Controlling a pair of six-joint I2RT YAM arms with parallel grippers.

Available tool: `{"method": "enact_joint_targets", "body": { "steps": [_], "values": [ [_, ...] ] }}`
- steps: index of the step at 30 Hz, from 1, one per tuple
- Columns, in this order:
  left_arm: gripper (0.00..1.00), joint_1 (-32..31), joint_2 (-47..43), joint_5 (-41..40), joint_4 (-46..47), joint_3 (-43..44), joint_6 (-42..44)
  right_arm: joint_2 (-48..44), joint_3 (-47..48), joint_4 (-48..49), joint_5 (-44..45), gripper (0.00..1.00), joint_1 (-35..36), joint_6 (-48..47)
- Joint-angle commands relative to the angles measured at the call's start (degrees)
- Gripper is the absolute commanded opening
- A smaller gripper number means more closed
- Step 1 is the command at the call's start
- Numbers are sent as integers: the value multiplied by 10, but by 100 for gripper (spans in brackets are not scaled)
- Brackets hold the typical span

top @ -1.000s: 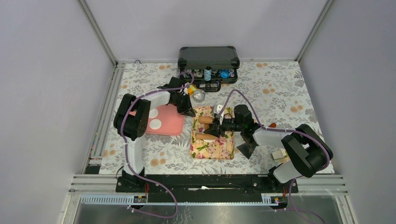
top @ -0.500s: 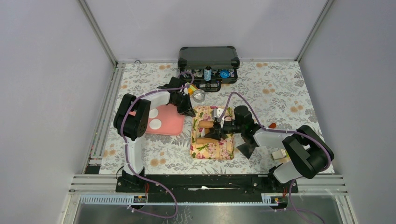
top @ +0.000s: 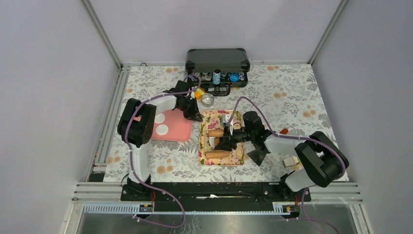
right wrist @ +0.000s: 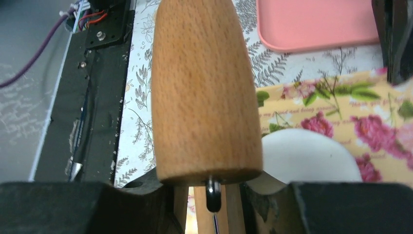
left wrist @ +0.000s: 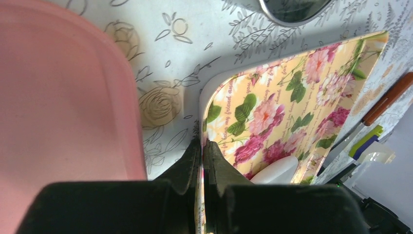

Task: Roll out the dumpling wrappers from the dough
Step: Flatten out the dough on the work surface.

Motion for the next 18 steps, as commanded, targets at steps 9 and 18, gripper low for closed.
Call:
{"method": "enact_joint_targets", "body": {
  "steps": [9, 18],
  "values": [
    [0, 7, -59, -115, 43, -76, -97, -35, 109, 61, 206, 0, -96, 376],
    [0, 3, -45, -104, 50, -83, -111, 37, 76, 57, 352, 0, -55, 323]
  ]
}}
